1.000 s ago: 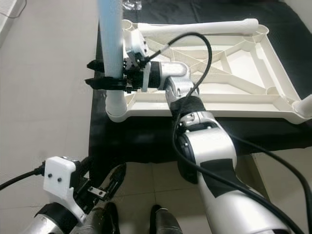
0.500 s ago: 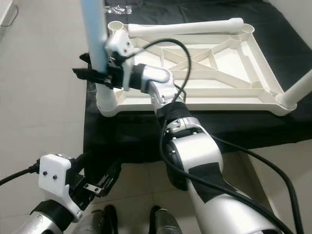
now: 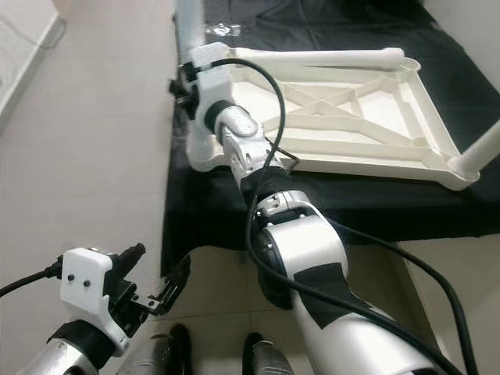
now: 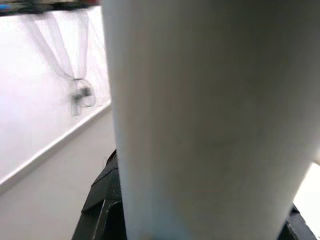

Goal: Building children table

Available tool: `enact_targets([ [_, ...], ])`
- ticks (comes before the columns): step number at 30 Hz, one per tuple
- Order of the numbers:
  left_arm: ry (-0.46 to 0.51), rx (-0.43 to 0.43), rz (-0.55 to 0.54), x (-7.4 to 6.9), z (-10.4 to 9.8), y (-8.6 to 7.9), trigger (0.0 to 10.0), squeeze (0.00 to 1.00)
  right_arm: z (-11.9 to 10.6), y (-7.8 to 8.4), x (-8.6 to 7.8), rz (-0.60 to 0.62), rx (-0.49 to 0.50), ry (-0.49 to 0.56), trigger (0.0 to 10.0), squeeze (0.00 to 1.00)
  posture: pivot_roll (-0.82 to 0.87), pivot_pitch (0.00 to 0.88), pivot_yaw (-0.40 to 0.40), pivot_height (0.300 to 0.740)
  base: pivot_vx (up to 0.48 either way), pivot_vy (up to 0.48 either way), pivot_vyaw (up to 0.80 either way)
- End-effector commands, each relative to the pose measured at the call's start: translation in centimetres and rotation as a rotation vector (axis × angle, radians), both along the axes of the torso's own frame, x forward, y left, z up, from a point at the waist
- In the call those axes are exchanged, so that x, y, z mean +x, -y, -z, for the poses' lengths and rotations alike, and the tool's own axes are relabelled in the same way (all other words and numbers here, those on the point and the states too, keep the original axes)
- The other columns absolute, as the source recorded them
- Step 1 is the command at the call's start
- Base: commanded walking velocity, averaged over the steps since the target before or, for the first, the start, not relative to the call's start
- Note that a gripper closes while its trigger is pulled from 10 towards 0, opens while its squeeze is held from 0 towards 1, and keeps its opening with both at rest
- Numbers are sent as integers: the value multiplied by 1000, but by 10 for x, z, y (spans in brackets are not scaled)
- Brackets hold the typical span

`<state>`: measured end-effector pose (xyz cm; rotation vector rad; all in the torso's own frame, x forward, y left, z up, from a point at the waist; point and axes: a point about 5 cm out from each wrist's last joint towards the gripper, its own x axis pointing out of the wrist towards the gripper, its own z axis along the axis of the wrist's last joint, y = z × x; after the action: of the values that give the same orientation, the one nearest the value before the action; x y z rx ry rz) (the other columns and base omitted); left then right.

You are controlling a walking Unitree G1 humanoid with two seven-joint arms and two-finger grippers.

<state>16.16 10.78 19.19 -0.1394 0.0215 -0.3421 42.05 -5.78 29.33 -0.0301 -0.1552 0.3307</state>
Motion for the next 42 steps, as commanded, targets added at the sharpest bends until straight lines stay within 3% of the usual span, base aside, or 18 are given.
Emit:
enact_targets([
  [1,-25,-5,0,-2,4,0,10000,0,61,5,-2,143,-37,-229,10000,0,122,309,-60,740,0,0,0],
  [4,-23,-2,-2,-2,4,0,10000,0,68,5,-4,308,25,-233,10000,0,121,309,-62,740,0,0,0],
  [8,-22,2,-1,-2,4,0,10000,0,71,5,-6,371,51,-237,10000,0,125,311,-58,740,0,0,0],
  [11,-21,7,-3,-1,4,-2,10000,0,72,7,-10,583,137,-259,10000,0,126,312,-60,740,0,0,0],
  [14,-22,8,-4,-1,4,-2,10000,0,72,8,-11,643,162,-271,10000,0,126,312,-60,740,0,0,0],
  [16,-19,9,-4,-1,4,-3,10000,0,69,12,-13,773,200,-259,10000,0,126,312,-60,740,0,0,0],
  [19,-18,9,-4,0,5,-3,10000,0,65,13,-17,873,255,-234,10000,0,126,312,-60,740,0,0,0],
  [24,-18,9,-4,0,5,-3,10000,0,61,9,-18,882,282,-205,10000,0,129,319,-58,740,0,0,0],
  [32,-21,17,-5,0,5,-6,10000,0,60,-13,-24,794,266,-172,10000,0,131,325,-51,740,0,0,0],
  [42,-15,10,7,3,6,-2,10000,0,65,-14,-26,802,259,-174,10000,0,119,320,-43,740,0,0,0],
])
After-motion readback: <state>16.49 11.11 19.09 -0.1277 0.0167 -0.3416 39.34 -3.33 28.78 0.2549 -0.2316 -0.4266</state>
